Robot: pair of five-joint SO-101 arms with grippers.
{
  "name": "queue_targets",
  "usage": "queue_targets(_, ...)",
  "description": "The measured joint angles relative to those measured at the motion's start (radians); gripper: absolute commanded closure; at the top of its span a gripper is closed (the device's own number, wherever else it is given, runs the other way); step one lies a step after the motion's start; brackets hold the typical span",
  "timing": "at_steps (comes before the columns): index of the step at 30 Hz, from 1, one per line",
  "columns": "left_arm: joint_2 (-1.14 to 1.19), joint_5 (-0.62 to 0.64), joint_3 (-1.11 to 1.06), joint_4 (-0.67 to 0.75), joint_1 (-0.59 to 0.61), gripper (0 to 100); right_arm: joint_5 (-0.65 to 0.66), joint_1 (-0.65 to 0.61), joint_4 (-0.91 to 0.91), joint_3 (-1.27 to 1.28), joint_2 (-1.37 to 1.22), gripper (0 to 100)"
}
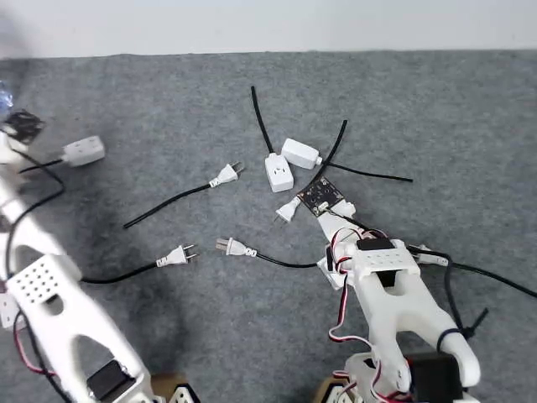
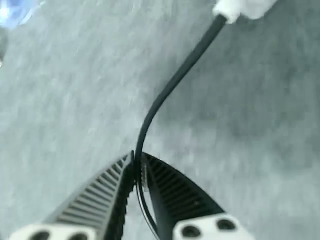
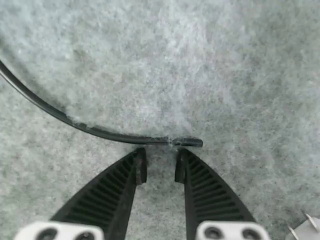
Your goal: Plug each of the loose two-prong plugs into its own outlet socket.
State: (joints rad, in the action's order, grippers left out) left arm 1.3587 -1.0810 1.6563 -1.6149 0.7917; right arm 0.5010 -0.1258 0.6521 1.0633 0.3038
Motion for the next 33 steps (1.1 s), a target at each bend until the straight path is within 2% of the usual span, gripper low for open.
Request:
queue_targets(3,-0.087,-0.071,0.0,-0.097,0.044,99,0.0,0.0,0.0,0.0,0.0,89.4)
queue_targets(7,-0.19,-0.132,0.0,-0.114,0.152,99,0.0,0.0,0.0,0.0,0.0,89.4)
queue_targets(13,-0.259,-0.37,0.0,-0.114,0.397,99,0.0,0.0,0.0,0.0,0.0,89.4)
queue_targets(15,-0.259,-0.404,0.0,-0.114,0.473,95,0.0,0.0,0.0,0.0,0.0,89.4)
queue_targets(17,-0.259,-0.428,0.0,-0.117,0.523,86,0.0,0.0,0.0,0.0,0.0,89.4)
queue_targets(20,-0.259,-0.462,0.0,-0.117,0.56,72,0.0,0.0,0.0,0.0,0.0,89.4)
queue_targets(22,-0.259,-0.47,0.0,-0.117,0.572,66,0.0,0.0,0.0,0.0,0.0,89.4)
queue_targets(30,-0.259,-0.474,0.0,-0.117,0.572,65,0.0,0.0,0.0,0.0,0.0,89.0)
queue_targets(33,-0.281,-0.374,0.0,-0.117,0.534,65,0.0,0.0,0.0,0.0,0.0,88.7)
